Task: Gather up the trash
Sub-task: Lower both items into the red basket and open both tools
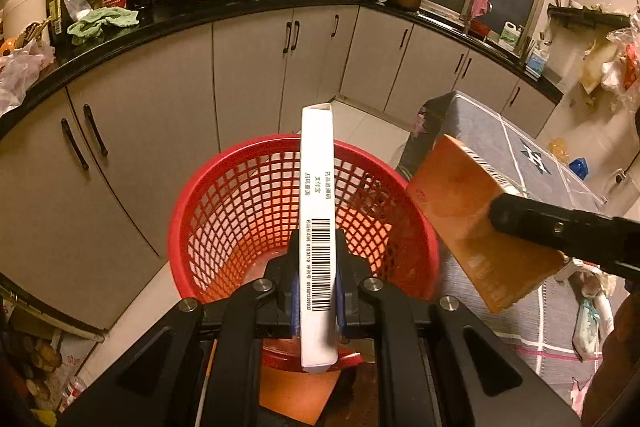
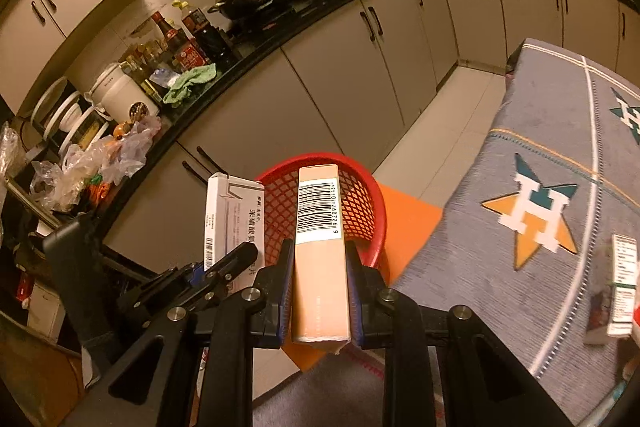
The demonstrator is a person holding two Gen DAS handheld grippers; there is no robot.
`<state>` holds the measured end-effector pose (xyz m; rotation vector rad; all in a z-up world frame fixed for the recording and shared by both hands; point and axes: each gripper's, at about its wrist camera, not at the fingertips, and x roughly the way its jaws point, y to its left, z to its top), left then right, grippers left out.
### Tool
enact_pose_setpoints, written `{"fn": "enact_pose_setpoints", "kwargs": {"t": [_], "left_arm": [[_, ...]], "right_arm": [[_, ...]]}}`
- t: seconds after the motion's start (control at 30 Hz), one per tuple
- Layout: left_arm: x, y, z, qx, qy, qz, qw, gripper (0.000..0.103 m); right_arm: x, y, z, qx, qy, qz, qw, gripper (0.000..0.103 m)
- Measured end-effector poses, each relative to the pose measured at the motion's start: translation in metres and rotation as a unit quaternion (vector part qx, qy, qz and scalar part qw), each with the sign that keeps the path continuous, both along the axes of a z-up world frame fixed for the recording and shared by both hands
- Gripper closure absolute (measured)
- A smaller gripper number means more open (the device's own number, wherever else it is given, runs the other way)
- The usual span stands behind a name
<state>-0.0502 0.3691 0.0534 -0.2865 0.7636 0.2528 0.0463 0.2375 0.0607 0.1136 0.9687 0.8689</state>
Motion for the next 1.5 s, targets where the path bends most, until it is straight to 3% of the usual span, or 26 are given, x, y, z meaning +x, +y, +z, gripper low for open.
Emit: {"fn": "enact_pose_setpoints", "kwargs": {"t": [0.83,0.9,0.97,1.17,1.37,1.5], "left_arm": [[0.009,0.009,-0.014,-0.01,0.014,0.005,0.9998,0.09],[0.008,0.009,-0.012,-0.009,0.011,0.007,0.9999,0.079],[0.006,0.01,-0.01,-0.007,0.006,0.008,0.9999,0.07],[-0.001,0.006,-0.003,-0.004,-0.002,0.011,0.9999,0.069],[-0.013,-0.005,0.004,0.019,-0.006,0.025,0.9995,0.053],[-0.024,-0.015,0.009,0.037,-0.01,0.037,0.9986,0.048]], "right_arm": [[0.022,0.036,-0.023,-0.011,0.023,-0.009,1.0,0.075],[0.022,0.035,-0.022,-0.006,0.026,-0.009,1.0,0.066],[0.021,0.031,-0.021,-0.002,0.025,-0.014,1.0,0.064],[0.016,0.015,-0.017,0.009,0.028,-0.02,0.999,0.064],[0.002,-0.012,-0.015,0.003,0.018,-0.035,0.999,0.059],[-0.008,-0.034,-0.016,-0.013,0.011,-0.042,0.999,0.056]]}}
